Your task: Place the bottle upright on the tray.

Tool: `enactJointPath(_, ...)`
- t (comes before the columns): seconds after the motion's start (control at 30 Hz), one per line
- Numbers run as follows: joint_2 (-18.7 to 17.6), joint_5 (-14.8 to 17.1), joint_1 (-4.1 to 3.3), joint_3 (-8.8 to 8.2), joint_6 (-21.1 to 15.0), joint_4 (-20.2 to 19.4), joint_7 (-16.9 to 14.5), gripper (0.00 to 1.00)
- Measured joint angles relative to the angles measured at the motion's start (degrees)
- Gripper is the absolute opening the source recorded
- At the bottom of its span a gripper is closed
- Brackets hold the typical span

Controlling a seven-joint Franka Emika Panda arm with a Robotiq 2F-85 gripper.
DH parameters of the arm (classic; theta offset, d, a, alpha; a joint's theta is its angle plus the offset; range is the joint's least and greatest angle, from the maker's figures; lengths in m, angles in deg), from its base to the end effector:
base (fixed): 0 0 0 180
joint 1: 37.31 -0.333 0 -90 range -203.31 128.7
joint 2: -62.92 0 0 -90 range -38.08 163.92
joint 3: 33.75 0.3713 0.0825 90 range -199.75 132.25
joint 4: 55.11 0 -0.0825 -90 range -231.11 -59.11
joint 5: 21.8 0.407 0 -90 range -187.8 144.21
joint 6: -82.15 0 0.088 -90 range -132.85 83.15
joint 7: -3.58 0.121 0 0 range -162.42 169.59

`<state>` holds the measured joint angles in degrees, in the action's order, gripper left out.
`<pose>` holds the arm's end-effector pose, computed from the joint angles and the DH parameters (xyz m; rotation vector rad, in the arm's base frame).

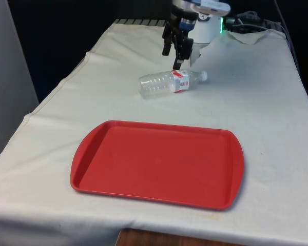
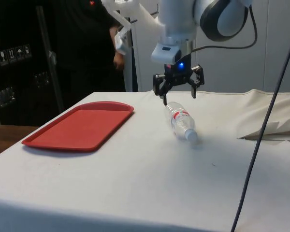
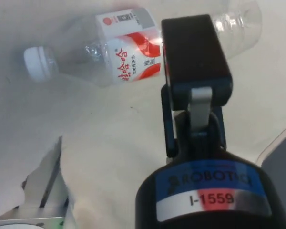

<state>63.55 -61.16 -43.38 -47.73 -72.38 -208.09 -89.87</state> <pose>0.4257 -0.0414 0.2624 1.4314 2.5311 -0.3058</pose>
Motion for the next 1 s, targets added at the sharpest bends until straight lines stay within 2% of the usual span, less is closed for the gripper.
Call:
enactJointPath(0.2, 0.23, -4.47, 0.0, 1.26, -0.06, -0.17, 5.67, 1.0)
enactJointPath(0.27, 0.23, -5.1, -0.06, 1.43, -0.06, -0.17, 6.47, 1.0)
enactJointPath(0.3, 0.23, -6.53, -0.06, 1.78, -0.06, -0.17, 8.25, 1.0)
enactJointPath(0.47, 0.23, -10.14, -0.06, 2.69, 0.0, -0.23, 12.66, 1.0)
enactJointPath(0.5, 0.23, -10.14, -0.06, 2.69, 0.0, -0.23, 12.66, 1.0)
enactJointPath(0.53, 0.23, -11.57, -0.06, 3.04, 0.0, -0.29, 14.5, 1.0)
enactJointPath(0.73, 0.23, -15.93, -0.06, 3.72, 0.0, -0.63, 19.65, 1.0)
enactJointPath(0.77, 0.29, -17.36, -0.06, 3.95, 0.0, -0.74, 21.37, 1.0)
enactJointPath(0.83, 0.29, -17.36, -0.06, 3.95, 0.0, -0.74, 21.37, 1.0)
enactJointPath(0.93, 0.34, -20.17, -0.06, 4.53, 0.06, -0.97, 24.81, 1.0)
enactJointPath(1.0, 0.34, -20.86, -0.06, 4.64, 0.11, -1.03, 25.61, 1.0)
